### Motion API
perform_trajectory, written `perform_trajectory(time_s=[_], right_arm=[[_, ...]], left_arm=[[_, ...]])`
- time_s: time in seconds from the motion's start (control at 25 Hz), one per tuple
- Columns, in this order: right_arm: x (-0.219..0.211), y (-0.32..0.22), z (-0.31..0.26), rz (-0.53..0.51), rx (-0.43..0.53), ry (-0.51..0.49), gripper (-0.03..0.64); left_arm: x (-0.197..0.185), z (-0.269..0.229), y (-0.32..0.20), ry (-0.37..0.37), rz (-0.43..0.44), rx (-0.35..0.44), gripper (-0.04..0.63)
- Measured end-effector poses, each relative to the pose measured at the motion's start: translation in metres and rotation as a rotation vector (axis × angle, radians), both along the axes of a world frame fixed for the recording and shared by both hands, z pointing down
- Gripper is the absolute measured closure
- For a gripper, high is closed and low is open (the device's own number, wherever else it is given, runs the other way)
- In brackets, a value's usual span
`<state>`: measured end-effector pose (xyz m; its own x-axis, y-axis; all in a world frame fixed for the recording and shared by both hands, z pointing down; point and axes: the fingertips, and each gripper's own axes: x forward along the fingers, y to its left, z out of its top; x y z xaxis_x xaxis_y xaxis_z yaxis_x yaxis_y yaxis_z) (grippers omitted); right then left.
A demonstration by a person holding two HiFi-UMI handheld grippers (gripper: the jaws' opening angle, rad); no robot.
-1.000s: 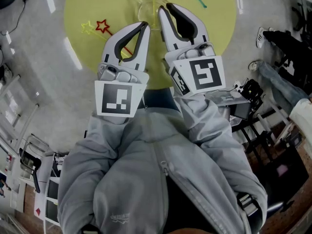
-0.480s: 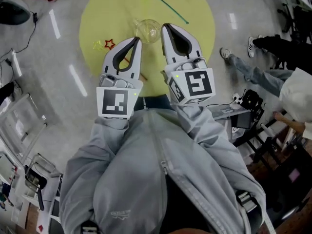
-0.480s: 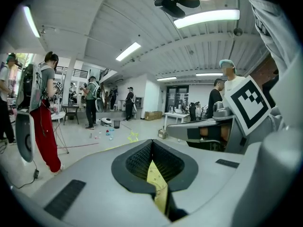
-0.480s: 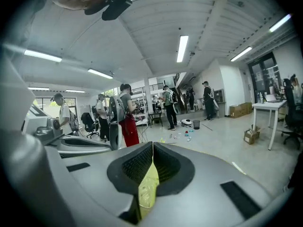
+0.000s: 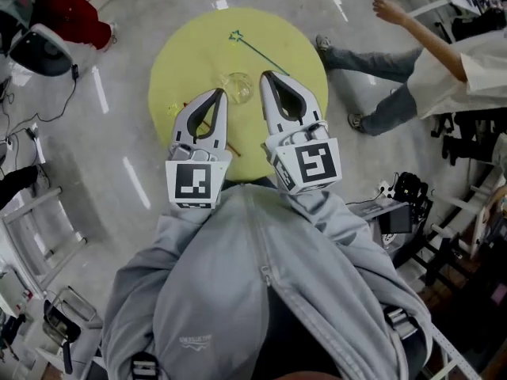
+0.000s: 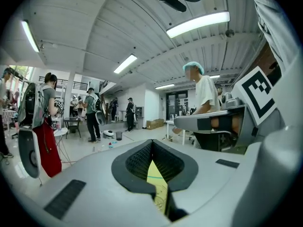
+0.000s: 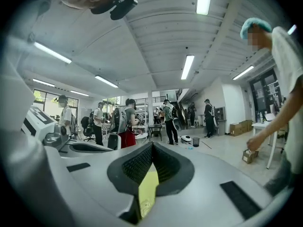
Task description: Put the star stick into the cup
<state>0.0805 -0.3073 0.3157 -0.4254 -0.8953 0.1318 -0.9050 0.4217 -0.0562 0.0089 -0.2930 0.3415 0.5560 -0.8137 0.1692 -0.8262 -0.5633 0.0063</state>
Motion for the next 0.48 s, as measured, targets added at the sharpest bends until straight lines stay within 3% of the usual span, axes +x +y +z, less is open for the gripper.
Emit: perform_trajectory(time_s=[0.28,0.48], right_arm=[[0.006,0.032,-0.054,-0.017,0.068,-0.012,0.584],[0.007,0.051,-0.063,-0.027,0.073,-0.009,0.584]], left_arm=[[-0.003,-0.054,0.015,0.027,-0.040,0.066,0.578],[-0.005,-0.070,0.029,0.033,-0.060,0.074,0.578]])
